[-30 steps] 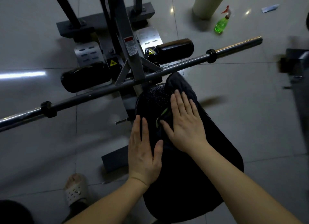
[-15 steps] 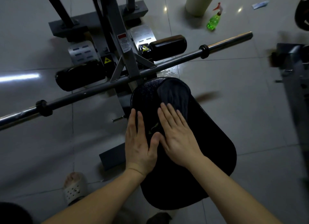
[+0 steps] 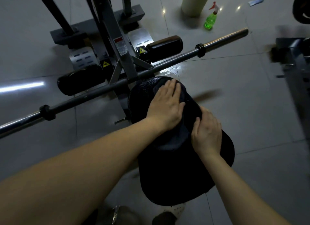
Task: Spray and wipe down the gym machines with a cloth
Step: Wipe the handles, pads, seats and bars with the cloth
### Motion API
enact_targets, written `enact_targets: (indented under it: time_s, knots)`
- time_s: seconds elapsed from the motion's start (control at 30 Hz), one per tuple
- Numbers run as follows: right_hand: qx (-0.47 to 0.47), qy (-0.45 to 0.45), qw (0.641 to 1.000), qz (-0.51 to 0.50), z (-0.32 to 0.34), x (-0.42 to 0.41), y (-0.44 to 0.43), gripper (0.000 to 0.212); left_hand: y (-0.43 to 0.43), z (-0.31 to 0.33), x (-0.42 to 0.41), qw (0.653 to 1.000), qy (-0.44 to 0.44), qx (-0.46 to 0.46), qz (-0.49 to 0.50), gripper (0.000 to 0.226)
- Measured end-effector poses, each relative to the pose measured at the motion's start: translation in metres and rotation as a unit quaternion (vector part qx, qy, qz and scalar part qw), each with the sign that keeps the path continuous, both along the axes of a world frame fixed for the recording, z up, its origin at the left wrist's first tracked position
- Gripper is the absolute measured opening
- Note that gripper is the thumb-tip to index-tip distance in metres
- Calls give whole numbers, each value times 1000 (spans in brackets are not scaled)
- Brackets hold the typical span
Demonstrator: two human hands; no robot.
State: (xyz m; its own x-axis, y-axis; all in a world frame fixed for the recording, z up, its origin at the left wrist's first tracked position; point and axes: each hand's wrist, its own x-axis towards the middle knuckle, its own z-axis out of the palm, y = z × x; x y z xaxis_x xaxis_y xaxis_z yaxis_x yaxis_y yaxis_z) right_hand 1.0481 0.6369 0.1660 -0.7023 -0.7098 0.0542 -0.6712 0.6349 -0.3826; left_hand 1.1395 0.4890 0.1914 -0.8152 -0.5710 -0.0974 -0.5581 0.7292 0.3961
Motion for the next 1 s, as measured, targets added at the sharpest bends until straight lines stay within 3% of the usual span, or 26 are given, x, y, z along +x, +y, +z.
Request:
enact_targets:
  time_s: [0.07, 0.33, 0.6, 0.73, 0.87, 1.0]
  knots:
    - [10, 12, 1000, -8, -6, 1, 0, 47, -4, -16, 4, 997, -64, -42, 1, 75]
    - [44, 16, 999, -13, 3, 6, -3, 48, 11, -13, 83, 990, -116, -35, 67, 80]
    - [57, 25, 998, 0, -2, 2, -1, 52, -70, -27, 26, 983, -116, 10, 139, 78]
    - [62, 16, 998, -6, -3, 2, -1, 52, -57, -23, 37, 989, -85, -17, 123, 79]
    - [69, 3, 998, -4, -1, 2, -3, 52, 2, -9, 82, 987, -135, -9, 88, 85]
    - [68, 5, 998, -9, 0, 2, -2, 51, -7, -13, 75, 988, -135, -16, 78, 87]
